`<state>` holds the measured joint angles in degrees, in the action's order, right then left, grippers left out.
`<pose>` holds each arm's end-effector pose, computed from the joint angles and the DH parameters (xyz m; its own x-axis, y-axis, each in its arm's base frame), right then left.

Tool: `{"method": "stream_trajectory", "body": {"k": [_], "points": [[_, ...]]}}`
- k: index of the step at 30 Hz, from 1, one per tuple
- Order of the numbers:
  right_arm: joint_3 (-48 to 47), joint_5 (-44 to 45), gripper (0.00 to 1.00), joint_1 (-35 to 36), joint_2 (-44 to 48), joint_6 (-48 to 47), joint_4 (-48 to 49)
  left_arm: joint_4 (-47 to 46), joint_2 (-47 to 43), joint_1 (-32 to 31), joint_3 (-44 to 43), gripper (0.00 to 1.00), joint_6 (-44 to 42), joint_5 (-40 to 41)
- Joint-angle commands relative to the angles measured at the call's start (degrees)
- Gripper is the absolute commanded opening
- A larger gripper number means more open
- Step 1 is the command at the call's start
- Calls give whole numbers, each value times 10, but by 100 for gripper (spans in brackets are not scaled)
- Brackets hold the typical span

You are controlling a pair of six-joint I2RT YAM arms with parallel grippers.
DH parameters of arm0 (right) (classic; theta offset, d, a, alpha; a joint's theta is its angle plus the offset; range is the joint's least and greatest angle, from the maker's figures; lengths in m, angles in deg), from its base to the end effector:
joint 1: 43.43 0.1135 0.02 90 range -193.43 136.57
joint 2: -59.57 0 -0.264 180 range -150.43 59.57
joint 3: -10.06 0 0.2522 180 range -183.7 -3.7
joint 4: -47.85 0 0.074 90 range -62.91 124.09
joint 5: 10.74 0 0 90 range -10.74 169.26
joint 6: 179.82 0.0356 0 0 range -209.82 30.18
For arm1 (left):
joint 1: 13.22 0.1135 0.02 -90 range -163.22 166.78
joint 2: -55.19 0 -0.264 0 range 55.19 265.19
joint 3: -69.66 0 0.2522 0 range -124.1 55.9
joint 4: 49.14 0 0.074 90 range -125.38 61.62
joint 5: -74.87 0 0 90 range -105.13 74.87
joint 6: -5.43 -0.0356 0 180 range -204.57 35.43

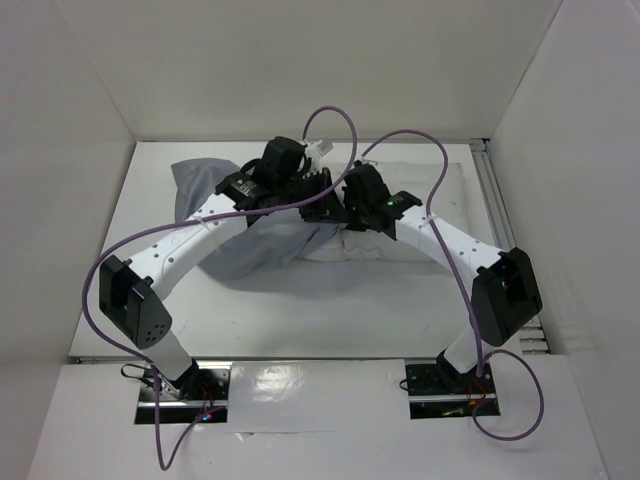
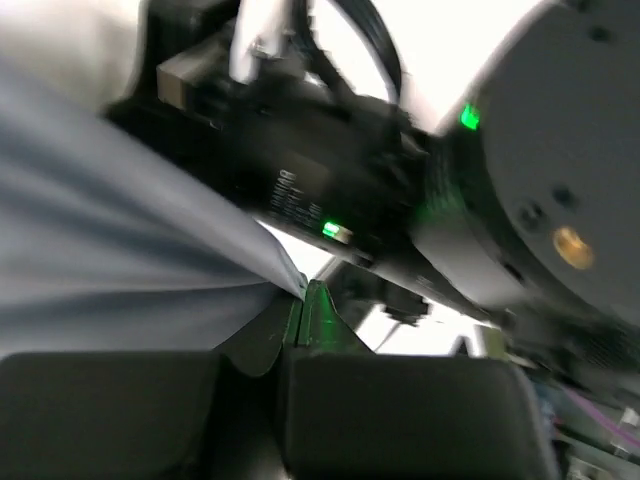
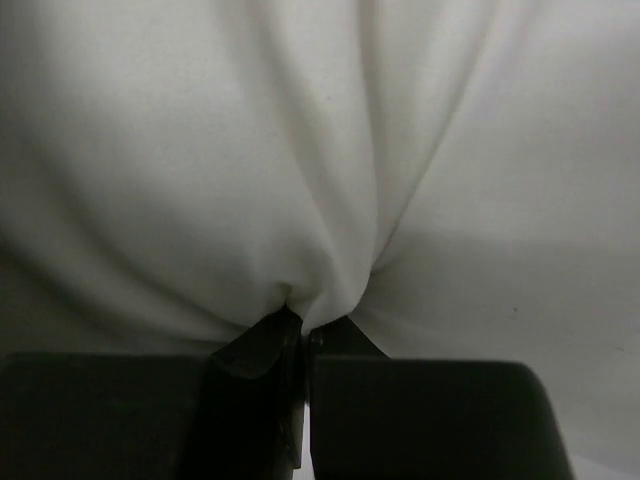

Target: Put the pillow into the pillowcase

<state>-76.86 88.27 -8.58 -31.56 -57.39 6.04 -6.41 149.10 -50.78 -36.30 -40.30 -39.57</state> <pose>0.2925 0.1969 0.2804 -0.7532 0.1209 -0.6465 -0.0844 0.9571 0.2773 0.2892 -0.2410 0.3752 -0.8739 -0.1296 -0.4685 0.3170 0.5786 -0.7515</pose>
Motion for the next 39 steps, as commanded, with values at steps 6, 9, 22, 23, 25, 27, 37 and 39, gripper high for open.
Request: {"method": "stream_trajectory", "body": {"k": [6, 9, 22, 23, 25, 27, 37, 39], "points": [[28, -89, 0, -19, 25, 92, 168, -14, -57, 21, 19, 100, -18, -60], [35, -70, 16, -19, 38, 75, 147, 101, -73, 21, -37, 100, -85, 36], [-23, 127, 86, -19, 145, -44, -70, 133, -202, 21, 107, 17, -110, 140], [-23, 147, 88, -19, 145, -49, -85, 127, -209, 21, 119, 28, -104, 132], [-29, 180, 91, -43, 152, -56, -130, 121, -231, 14, 153, 58, -88, 147], [-24, 188, 93, -79, 158, -62, -154, 130, -249, 6, 191, 83, -54, 208], [111, -53, 100, -244, 184, -57, -47, 45, -340, 26, 440, 89, 64, 343], [136, -73, 96, -244, 152, -37, 16, -30, -320, 42, 457, 89, 64, 329]]}}
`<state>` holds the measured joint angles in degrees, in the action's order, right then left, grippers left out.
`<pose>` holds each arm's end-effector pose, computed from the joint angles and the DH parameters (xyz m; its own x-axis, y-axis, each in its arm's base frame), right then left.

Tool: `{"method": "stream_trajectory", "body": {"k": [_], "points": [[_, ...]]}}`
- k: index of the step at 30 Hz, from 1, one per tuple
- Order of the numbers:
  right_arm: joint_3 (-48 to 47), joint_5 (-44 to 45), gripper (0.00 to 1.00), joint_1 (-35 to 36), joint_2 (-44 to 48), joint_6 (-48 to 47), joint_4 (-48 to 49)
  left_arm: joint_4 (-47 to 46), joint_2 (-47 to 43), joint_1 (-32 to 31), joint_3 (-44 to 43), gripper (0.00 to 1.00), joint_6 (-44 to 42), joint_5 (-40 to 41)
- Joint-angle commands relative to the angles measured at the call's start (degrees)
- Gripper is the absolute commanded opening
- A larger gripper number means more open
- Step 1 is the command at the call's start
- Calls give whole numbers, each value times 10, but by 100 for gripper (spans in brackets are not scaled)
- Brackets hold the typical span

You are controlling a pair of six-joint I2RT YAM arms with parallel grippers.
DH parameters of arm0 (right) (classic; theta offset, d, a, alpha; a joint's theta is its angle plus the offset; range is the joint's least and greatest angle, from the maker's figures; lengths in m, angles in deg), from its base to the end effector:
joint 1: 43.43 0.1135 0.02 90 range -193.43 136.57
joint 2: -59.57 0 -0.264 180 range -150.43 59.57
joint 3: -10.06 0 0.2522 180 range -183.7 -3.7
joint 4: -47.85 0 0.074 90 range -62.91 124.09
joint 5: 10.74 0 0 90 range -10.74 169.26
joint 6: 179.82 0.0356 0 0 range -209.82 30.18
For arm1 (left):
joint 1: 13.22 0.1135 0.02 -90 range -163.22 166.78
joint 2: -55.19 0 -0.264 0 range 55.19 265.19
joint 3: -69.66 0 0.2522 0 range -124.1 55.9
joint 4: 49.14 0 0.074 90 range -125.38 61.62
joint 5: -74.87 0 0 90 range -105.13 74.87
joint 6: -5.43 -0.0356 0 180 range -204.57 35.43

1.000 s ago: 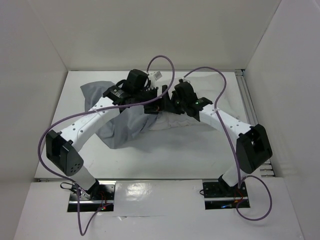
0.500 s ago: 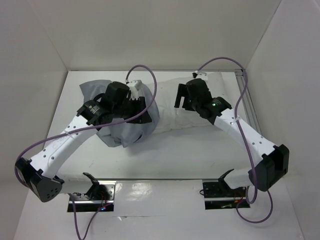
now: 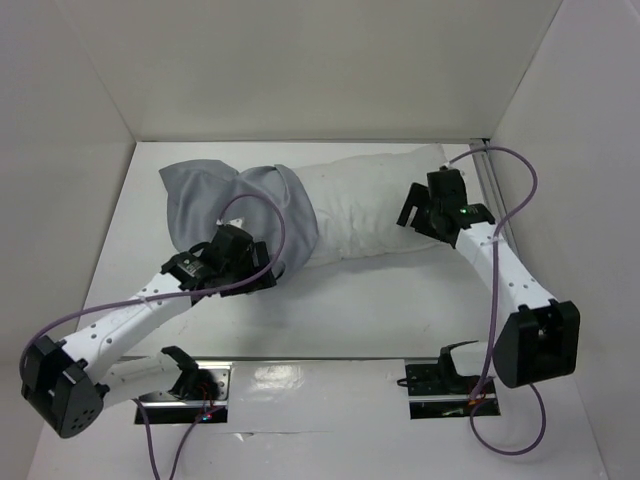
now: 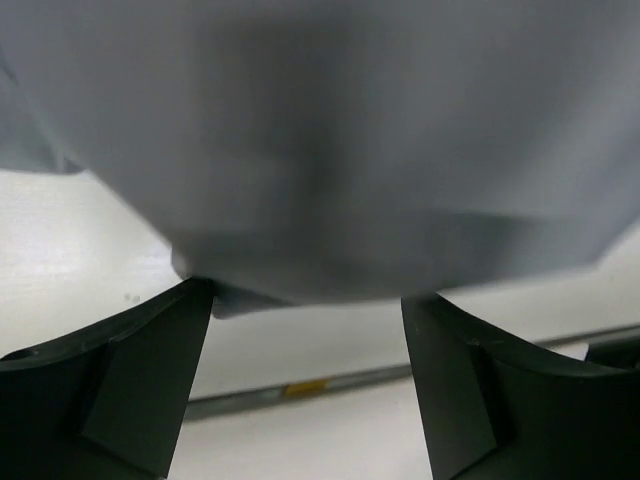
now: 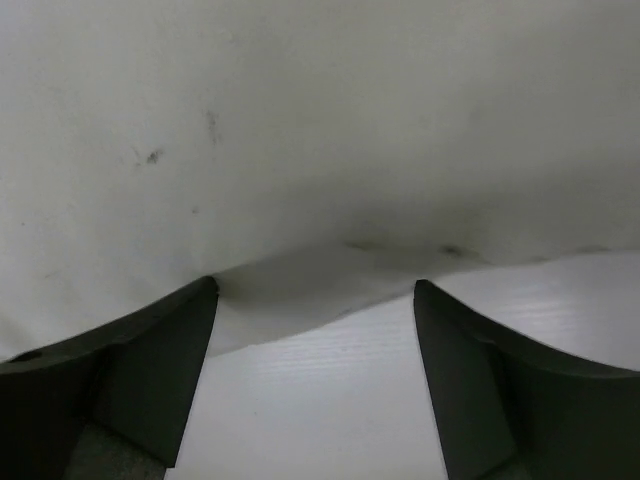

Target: Put the pillow into the pillowcase

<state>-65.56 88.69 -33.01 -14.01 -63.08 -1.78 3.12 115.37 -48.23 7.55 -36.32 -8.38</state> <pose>0.2676 0.0433 0.2951 -0.6799 0.3263 -0.6567 0.2644 0.9444 0.1954 0.1749 -0.1174 0.2669 -0.7990 -0.3449 -0.4926 -0.1319 0.8997 -0.4160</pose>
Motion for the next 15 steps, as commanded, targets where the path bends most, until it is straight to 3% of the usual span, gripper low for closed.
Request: {"method": "stream_trajectory", "body": {"k": [1, 3, 5, 6, 7, 11, 15], "points": [[29, -90, 84, 0, -37, 26, 116, -147, 31, 21, 19, 89, 25, 11], [36, -109, 47, 0, -83, 26, 167, -183, 80, 36, 13, 80, 10, -13], [21, -116, 3, 6, -103, 26, 172, -203, 113, 42, -29, 56, -16, -46], [-2, -97, 0, 6, -109, 18, 157, -203, 141, 48, -51, 37, -29, -52], [-11, -85, 0, 15, -98, 11, 150, -195, 152, 48, -74, 4, -41, -52], [-47, -22, 0, 49, -11, -29, 95, -141, 152, 54, -204, 0, -110, -74], [-86, 5, 0, 86, 90, -49, 7, -101, 92, 54, -274, 0, -133, -150]]}}
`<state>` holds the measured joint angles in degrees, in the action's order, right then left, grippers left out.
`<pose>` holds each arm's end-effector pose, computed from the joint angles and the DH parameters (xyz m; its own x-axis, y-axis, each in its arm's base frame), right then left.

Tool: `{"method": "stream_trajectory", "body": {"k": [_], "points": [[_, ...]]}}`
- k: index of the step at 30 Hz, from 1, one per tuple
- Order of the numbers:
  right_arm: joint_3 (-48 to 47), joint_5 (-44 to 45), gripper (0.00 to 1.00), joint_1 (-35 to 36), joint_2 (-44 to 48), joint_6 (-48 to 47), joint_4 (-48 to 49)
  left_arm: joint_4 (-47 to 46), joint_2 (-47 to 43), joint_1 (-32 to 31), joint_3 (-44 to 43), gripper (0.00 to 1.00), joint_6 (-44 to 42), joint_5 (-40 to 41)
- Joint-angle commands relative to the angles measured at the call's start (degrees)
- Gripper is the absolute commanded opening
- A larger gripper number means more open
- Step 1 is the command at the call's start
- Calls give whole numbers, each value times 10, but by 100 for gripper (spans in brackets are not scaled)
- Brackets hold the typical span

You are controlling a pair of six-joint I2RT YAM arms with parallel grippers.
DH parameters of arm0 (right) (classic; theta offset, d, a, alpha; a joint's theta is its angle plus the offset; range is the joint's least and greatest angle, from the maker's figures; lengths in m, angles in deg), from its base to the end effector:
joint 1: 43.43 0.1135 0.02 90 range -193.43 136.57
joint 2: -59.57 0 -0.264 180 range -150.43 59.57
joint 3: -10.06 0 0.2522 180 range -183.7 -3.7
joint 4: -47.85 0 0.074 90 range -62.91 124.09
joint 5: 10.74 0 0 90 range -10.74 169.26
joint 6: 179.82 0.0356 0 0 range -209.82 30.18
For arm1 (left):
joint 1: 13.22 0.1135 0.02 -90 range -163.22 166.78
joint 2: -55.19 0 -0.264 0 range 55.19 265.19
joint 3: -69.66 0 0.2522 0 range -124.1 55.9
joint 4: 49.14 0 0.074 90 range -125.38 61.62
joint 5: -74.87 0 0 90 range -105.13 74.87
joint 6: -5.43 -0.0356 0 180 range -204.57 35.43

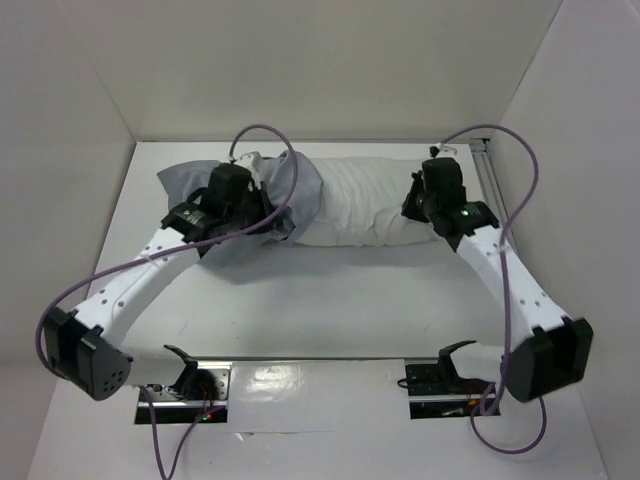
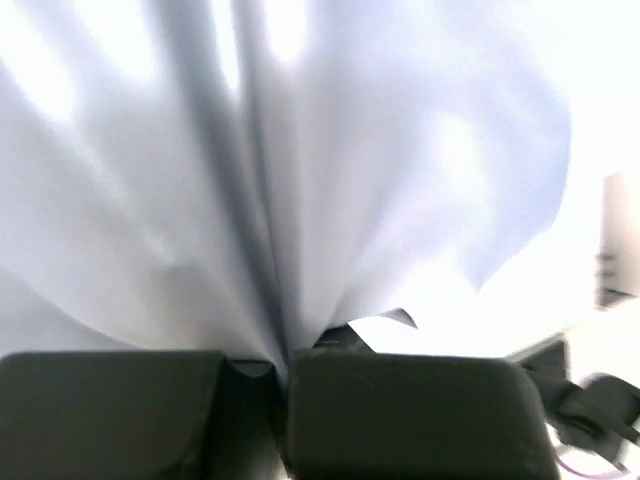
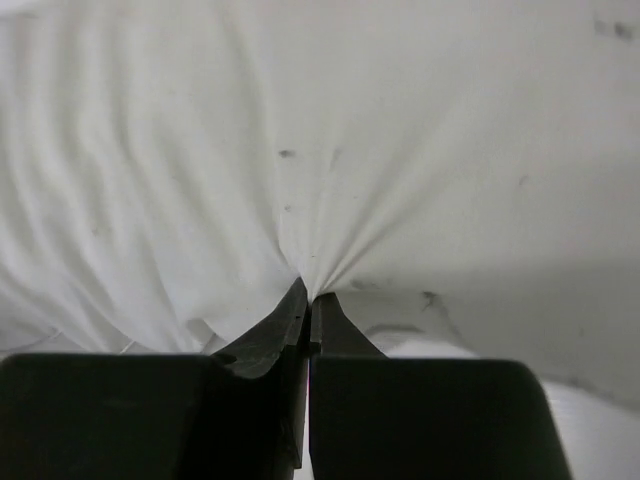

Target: Put the pillow into the pillowcase

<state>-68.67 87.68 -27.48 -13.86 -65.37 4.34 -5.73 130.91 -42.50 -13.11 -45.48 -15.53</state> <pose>0.2722 0.0724 0.3223 -0.6081 0.2520 -0.7528 0.0994 0.9650 0.2428 0.2558 -0.1437 0.3353 -0.7128 -0.3232 -0.6224 0.0573 0.8577 -0.5110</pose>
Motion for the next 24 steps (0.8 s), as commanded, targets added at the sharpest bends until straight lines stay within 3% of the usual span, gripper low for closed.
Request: {"method": "stream_trajectory", "body": {"k": [1, 5, 9, 12, 16, 17, 18, 19, 20, 21, 22, 24], "points": [[-75, 28, 0, 36, 126, -26, -92, 14, -78, -3, -80, 0, -41, -85], [-162, 34, 0, 49, 185, -26, -204, 93, -139, 2, -135, 0, -30, -109], [-269, 34, 0, 49, 181, -26, -307, 172, -147, 8, -197, 0, -30, -109], [-289, 21, 0, 49, 146, 4, -325, 193, -91, 14, -240, 0, -35, -109], [-195, -9, 0, 49, 72, 43, -238, 188, 46, 33, -280, 0, -64, -117], [-165, -20, 0, 49, 32, 43, -188, 172, 76, 40, -291, 5, -77, -111], [-157, -25, 0, 44, 9, 43, -163, 172, 133, 41, -299, 18, -83, -96], [-157, -25, 2, 37, -15, 43, -144, 166, 158, 46, -307, 50, -83, -77], [-157, -25, 13, 24, -40, 43, -129, 171, 182, 46, -341, 66, -98, -44], [-170, -31, 31, 19, -82, 43, -98, 185, 202, 46, -363, 74, -105, -29], [-179, -21, 69, 14, -100, 43, -88, 202, 237, 46, -391, 78, -111, -14], [-206, -9, 82, 1, -142, 37, -72, 237, 255, 46, -477, 82, -127, 22]]}}
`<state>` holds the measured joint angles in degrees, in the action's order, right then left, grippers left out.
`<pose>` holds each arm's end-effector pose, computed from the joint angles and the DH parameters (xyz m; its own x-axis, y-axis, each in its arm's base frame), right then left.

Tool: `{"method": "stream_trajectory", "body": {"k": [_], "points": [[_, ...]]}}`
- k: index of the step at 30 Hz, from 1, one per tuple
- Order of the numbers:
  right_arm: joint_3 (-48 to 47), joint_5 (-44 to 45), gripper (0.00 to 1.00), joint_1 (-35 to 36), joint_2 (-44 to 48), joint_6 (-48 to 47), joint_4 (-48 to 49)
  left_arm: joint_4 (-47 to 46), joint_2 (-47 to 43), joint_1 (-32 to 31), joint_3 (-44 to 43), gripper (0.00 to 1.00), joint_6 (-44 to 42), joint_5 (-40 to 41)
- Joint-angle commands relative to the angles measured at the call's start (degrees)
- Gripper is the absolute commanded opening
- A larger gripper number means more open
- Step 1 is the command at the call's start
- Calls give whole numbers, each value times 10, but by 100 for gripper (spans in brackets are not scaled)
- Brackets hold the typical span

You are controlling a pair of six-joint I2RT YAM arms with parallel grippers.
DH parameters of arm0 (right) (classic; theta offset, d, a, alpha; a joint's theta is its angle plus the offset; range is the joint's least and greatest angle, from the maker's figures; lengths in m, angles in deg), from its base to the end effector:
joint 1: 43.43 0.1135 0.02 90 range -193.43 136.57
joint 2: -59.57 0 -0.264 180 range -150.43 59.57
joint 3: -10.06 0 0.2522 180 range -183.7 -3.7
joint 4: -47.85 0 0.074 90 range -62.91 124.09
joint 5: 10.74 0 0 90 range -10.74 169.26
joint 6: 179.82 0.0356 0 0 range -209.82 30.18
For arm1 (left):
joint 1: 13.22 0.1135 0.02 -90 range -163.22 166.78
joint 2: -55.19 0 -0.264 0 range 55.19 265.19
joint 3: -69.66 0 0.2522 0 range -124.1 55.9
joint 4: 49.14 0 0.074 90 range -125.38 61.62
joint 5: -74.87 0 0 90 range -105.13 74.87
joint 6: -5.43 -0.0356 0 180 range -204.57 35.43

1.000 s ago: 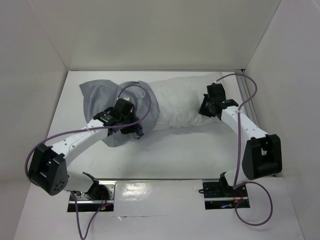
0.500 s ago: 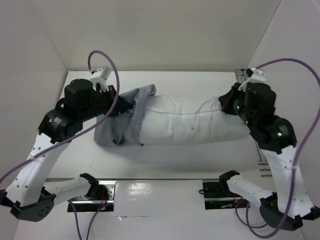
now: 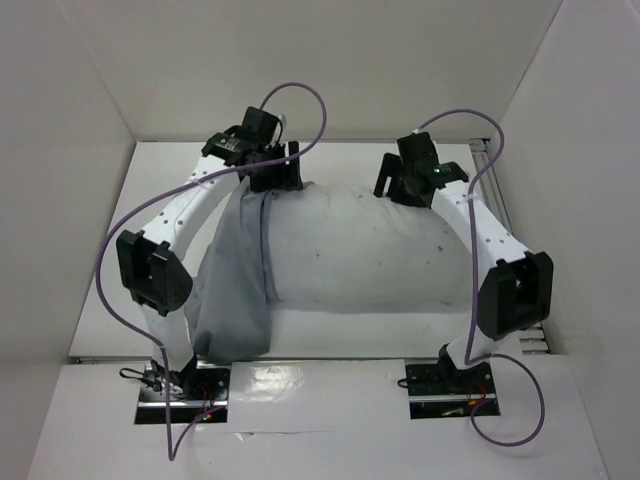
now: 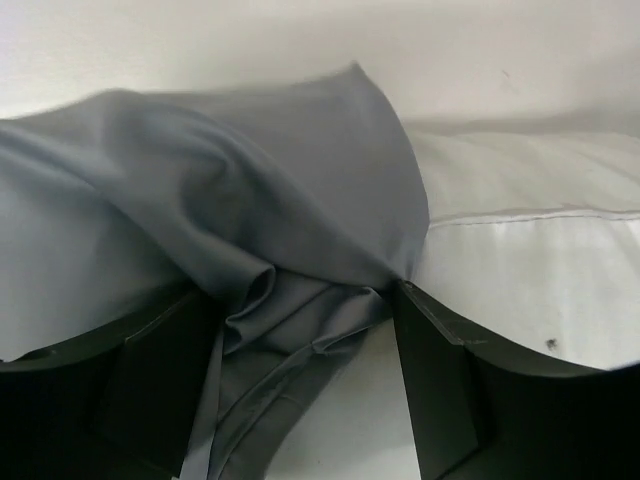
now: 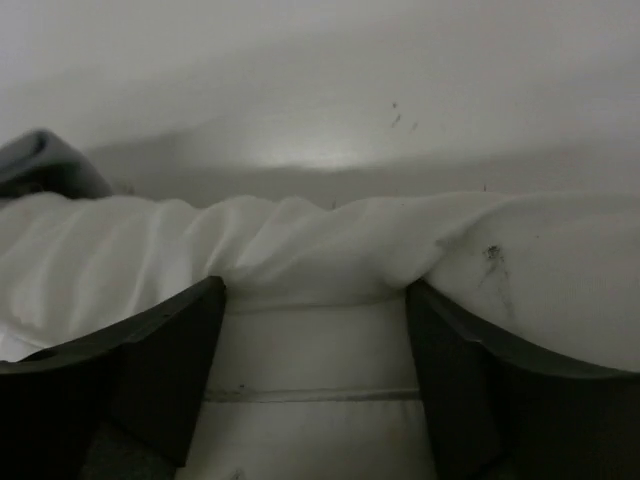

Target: Put the pillow into the pillowcase

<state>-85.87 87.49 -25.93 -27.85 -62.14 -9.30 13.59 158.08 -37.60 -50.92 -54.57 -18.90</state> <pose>0.3160 0.0943 0.3326 -0.7303 0.2518 -0.6351 0.1489 0.9659 0.2118 0.3602 -0.1658 0.3700 -0.7853 -0.1919 -0.5887 0.0711 0.9165 -0.3936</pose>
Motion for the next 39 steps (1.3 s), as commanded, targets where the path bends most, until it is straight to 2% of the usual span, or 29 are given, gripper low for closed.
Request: {"method": "stream_trajectory", "body": {"k": [1, 3, 7, 11, 13, 16, 18, 22, 24, 26, 29, 30, 32, 34, 39], "points": [[-47, -1, 86, -21, -13, 4, 65, 44, -16, -3, -117, 82, -36, 65], [-77, 5, 88, -33, -29, -3, 60, 50, -29, 2, -150, 82, -51, 92], [-88, 53, 89, -33, -20, -9, 65, 56, -59, 10, -155, 76, -65, 125], [-64, 92, 94, -33, 24, -32, 84, 69, -109, 56, -89, 78, -31, 148], [-64, 83, 95, -38, 37, -60, 84, 75, -149, 87, -15, 78, -16, 128], [-58, 13, 95, -32, 44, -83, 58, 63, -192, 106, 60, 75, -16, 88], [-53, 5, 96, -13, 31, -89, 36, 63, -222, 106, 127, 69, -16, 51], [13, -13, 98, 11, 25, -83, 39, 70, -273, 106, 249, 69, 8, 28], [30, -29, 98, 11, 31, -76, 52, 65, -305, 106, 323, 76, 36, 42], [36, -37, 98, 11, 31, -76, 53, 78, -330, 106, 364, 79, 72, 60], [36, -43, 98, 11, 26, -76, 59, 64, -412, 101, 455, 82, 142, 49], [36, -43, 98, 11, 21, -76, 59, 34, -434, 101, 501, 83, 159, 29], [23, -48, 98, 17, 21, -76, 59, 13, -478, 101, 543, 91, 177, 22], [16, -48, 98, 18, 15, -76, 59, 13, -478, 101, 585, 95, 194, 16], [16, -48, 98, 23, 15, -76, 59, -2, -441, 101, 622, 97, 246, 47]]}}
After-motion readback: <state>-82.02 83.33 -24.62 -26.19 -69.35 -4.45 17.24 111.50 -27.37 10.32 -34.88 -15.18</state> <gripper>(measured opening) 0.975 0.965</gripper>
